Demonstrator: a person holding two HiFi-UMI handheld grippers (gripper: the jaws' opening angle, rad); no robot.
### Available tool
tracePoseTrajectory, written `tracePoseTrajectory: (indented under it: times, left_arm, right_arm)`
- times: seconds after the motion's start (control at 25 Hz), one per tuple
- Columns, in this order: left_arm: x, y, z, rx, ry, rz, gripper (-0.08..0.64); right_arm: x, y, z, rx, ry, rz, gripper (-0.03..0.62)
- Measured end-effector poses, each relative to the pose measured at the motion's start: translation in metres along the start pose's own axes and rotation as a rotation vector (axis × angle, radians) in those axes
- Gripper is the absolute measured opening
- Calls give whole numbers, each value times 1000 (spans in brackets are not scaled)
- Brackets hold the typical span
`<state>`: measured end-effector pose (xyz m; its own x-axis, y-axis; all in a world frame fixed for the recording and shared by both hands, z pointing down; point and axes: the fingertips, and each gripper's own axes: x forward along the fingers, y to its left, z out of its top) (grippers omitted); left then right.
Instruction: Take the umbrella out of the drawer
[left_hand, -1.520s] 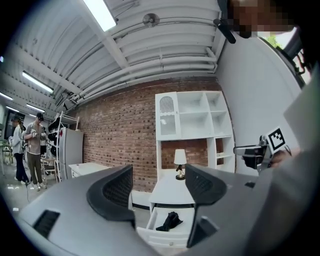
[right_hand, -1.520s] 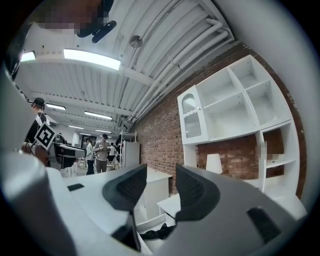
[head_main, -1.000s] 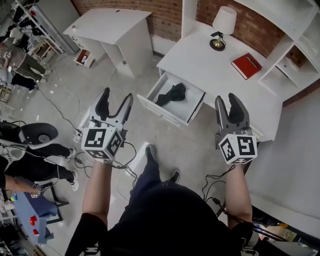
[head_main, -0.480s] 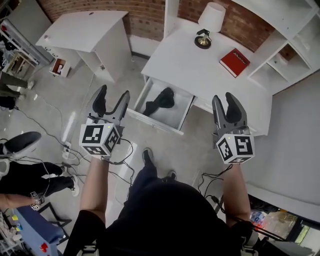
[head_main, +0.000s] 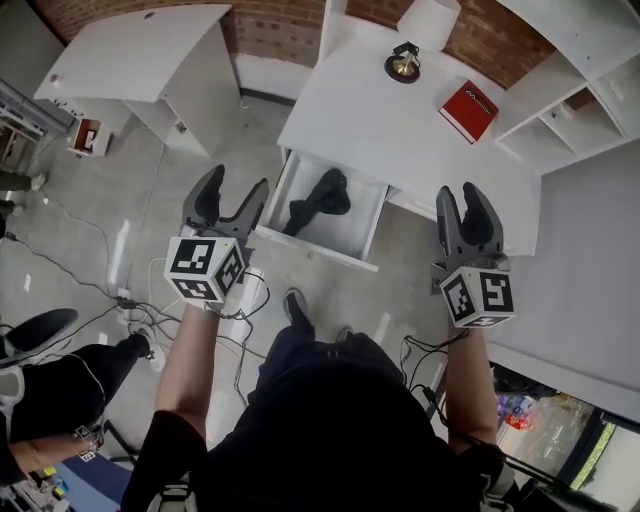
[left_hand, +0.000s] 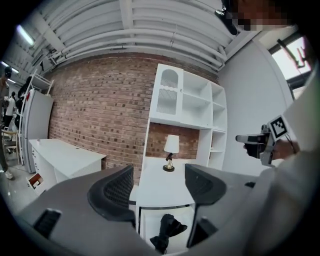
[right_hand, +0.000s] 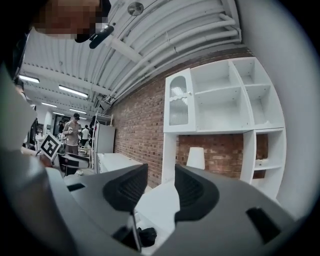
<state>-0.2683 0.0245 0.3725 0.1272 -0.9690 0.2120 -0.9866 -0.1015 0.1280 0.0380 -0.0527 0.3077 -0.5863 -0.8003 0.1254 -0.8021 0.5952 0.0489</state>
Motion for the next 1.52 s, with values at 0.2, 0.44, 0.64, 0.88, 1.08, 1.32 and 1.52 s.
tracePoseTrajectory:
  times: [0.2, 0.44, 0.64, 0.88, 1.08, 1.32, 1.52]
  left_arm:
    - [27, 4, -17, 1, 50, -44, 318]
    - [65, -7, -57, 20, 168, -62, 318]
    - [89, -16, -92, 51, 293, -42, 318]
    - [118, -28, -125, 145, 441, -16, 316]
    - [148, -39, -169, 194, 577, -45, 316]
    - [169, -44, -240, 210, 743, -129, 316]
    - [183, -39, -291, 209, 805, -196, 316]
  right_arm:
    - [10, -4, -11, 12, 27, -27, 166]
    - [25, -29, -33, 49, 34, -26, 163]
    - [42, -65, -43, 90, 29, -11, 163]
    - [67, -112, -46, 149, 5, 16, 158]
    - [90, -136, -67, 189, 36, 47, 156]
    - [100, -145, -92, 199, 94, 30, 152]
    - [95, -152, -111, 206, 147, -70, 143]
